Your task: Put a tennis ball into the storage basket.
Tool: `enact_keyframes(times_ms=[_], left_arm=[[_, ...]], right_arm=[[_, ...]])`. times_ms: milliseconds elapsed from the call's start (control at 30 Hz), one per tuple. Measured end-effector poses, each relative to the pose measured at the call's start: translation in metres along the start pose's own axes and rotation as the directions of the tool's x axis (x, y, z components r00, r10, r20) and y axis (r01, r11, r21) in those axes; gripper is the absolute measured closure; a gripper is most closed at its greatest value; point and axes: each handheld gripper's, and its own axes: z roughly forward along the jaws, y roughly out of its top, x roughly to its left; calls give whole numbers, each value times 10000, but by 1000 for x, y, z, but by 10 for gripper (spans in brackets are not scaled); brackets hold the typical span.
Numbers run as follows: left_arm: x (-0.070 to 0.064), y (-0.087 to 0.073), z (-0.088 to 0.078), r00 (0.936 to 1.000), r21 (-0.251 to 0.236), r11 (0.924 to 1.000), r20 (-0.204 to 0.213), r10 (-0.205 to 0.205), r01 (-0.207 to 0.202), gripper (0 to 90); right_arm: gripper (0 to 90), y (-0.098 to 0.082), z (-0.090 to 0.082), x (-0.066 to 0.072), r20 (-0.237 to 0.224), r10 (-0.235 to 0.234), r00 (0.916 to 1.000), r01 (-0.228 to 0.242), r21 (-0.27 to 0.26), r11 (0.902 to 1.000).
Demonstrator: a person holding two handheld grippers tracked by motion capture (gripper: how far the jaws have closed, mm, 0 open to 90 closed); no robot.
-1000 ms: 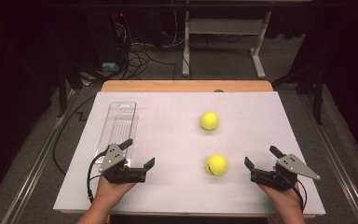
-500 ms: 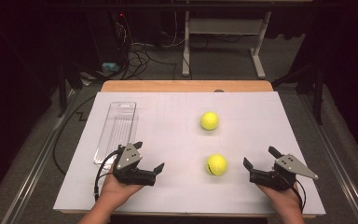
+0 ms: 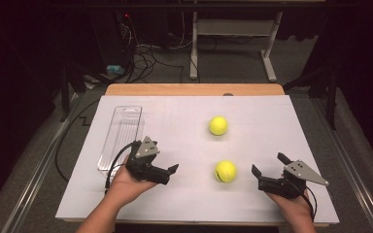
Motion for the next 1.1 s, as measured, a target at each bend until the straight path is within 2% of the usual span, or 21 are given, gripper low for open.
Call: enact_keyframes(times_ms=[133, 200, 267, 300, 333, 367, 400, 433, 467, 500, 567, 600, 667, 733, 833, 867, 967, 1000, 1067, 1100], left_arm=[[0, 12, 3, 9999, 305, 9994, 49, 145, -147, 2], [-1, 21, 6, 9997, 605, 9980, 199, 167, -179, 2], [-1, 24, 8, 9996, 685, 9975, 242, 161, -177, 2], [-2, 27, 12, 9991, 994, 9950, 417, 90, -131, 2], [-2, 27, 12, 9991, 994, 9950, 417, 90, -131, 2], [-4, 28, 18, 9990, 1429, 9896, 428, 107, -167, 2], [-4, 28, 18, 9990, 1429, 9896, 428, 107, -167, 3], [-7, 26, 25, 9988, 1948, 9803, 423, 243, -321, 4], [-9, 25, 27, 9987, 2222, 9741, 366, 355, -427, 4], [-9, 25, 27, 9987, 2222, 9741, 366, 355, -427, 5], [-15, 21, 32, 9981, 2596, 9641, 394, 471, -558, 5], [-15, 21, 32, 9981, 2596, 9641, 394, 471, -558, 5], [-18, 17, 36, 9968, 3020, 9506, 549, 573, -713, 5], [-19, 15, 37, 9976, 3217, 9451, 557, 424, -581, 5], [-18, 11, 39, 9969, 3549, 9329, 669, 402, -615, 6], [-18, 11, 39, 9969, 3549, 9329, 669, 402, -615, 6], [-18, 8, 38, 9963, 3879, 9195, 787, 351, -630, 12], [-19, 7, 38, 9955, 4031, 9127, 883, 348, -677, 20], [-20, 7, 39, 9950, 4088, 9100, 936, 337, -693, 23], [-20, 7, 39, 9947, 4120, 9084, 966, 341, -711, 25]], right_arm=[[0, 0, 0, 1, -32, 17, 10000, -17, -3, 10000], [0, 0, 1, 1, -77, 38, 10000, -38, 10, 10000], [0, 0, 1, 2, -92, 35, 10000, -34, 22, 10000], [0, 0, 1, 3, -127, 26, 9999, -26, 45, 10000], [0, 0, 1, 3, -127, 26, 9999, -26, 45, 10000], [0, 0, 1, 3, -177, -7, 9998, 7, 24, 10000], [0, 0, 1, 3, -177, -7, 9998, 7, 24, 10000], [0, 0, 1, 4, -199, -22, 9998, 22, 2, 10000], [0, 0, 1, 4, -213, -3, 9998, 3, 0, 10000], [0, 0, 1, 4, -213, -3, 9998, 3, 0, 10000], [0, 0, 1, 5, -288, 5, 9996, -4, 21, 10000], [0, 0, 1, 5, -288, 5, 9996, -4, 21, 10000], [0, 0, 2, 7, -366, -39, 9993, 42, 84, 10000], [0, 0, 3, 10, -460, -126, 9989, 131, 117, 9998], [0, 1, 4, 14, -629, -169, 9979, 179, 153, 9997], [0, 2, 5, 16, -703, -175, 9974, 186, 149, 9997], [0, 3, 6, 19, -840, -163, 9963, 180, 195, 9996], [0, 4, 7, 23, -997, -159, 9949, 190, 297, 9994], [0, 4, 8, 24, -1063, -151, 9942, 189, 351, 9992], [0, 4, 11, 29, -1200, -234, 9925, 290, 452, 9986]])
